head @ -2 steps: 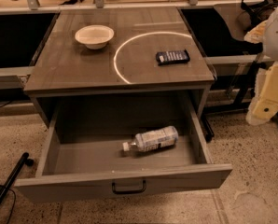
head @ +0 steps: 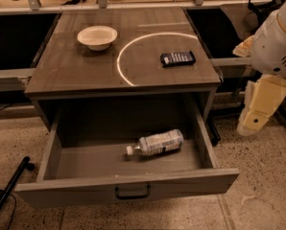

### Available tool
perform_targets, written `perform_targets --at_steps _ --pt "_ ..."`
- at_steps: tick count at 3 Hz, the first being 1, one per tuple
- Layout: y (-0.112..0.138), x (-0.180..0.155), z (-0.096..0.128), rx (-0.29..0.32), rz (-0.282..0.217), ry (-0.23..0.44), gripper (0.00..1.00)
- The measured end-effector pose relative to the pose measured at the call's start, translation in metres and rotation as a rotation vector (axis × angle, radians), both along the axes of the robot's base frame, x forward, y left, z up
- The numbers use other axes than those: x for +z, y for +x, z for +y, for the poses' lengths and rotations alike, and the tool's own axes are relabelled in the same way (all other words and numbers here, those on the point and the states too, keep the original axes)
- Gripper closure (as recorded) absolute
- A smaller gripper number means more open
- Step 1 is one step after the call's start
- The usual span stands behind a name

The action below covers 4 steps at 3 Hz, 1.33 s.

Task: Pick blue plastic bottle from top drawer and place on counter

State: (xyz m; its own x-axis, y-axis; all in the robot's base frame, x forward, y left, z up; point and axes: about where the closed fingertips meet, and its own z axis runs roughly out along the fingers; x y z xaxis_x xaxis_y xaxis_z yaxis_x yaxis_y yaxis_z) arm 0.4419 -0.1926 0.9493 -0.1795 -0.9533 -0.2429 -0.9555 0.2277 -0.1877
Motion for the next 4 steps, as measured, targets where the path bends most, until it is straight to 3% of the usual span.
perform_targets --at_steps 1,2,4 --pt "0.0 -0.028 0.02 0.043 0.057 0.04 0.0" --pt "0.0 -0.028 0.02 0.043 0.057 0.04 0.0" --pt "0.012 -0.092 0.036 0.08 0.091 0.049 0.0"
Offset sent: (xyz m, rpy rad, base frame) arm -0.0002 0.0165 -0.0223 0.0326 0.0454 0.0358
